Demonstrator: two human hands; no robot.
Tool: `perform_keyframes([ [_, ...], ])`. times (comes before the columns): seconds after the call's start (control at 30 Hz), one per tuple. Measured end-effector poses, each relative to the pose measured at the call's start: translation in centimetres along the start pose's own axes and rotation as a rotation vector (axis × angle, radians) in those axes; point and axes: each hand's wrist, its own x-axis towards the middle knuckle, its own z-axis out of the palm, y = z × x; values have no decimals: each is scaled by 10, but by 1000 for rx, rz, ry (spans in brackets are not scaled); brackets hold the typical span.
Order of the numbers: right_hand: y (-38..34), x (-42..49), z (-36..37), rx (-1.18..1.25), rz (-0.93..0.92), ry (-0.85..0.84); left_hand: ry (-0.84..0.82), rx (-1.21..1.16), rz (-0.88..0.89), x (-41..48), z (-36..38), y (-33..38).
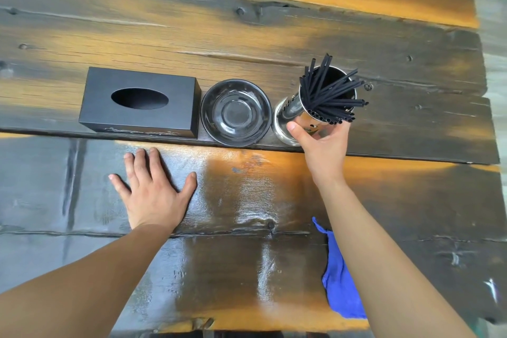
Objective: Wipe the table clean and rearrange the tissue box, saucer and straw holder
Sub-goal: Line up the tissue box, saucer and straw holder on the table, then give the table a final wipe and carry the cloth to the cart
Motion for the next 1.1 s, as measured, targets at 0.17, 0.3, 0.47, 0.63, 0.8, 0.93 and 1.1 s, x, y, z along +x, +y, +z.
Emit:
perform_keyframes([
  [0.17, 11, -1, -8, -106, 59, -36, 2, 11, 6, 0, 1, -1],
  [0.3, 22, -29, -24, -199, 87, 11, 4, 10, 5, 0, 1, -1],
  [0.47, 53, -81, -61, -423, 57, 71, -1, 0, 7, 0, 0, -1],
  [0.63, 84, -144, -98, -852, 35, 169, -6, -5, 5, -1, -1, -1],
  [0.8, 114, -198, -115, -1128, 180, 201, -3, -16, 13, -2, -1, -2],
  [0.93, 139, -221, -114, -1188, 248, 182, -7, -34, 29, -3, -1, -2],
  [1.1, 153, -224, -114, -1179, 173, 268, -28, -35, 46, -3, -3, -2],
])
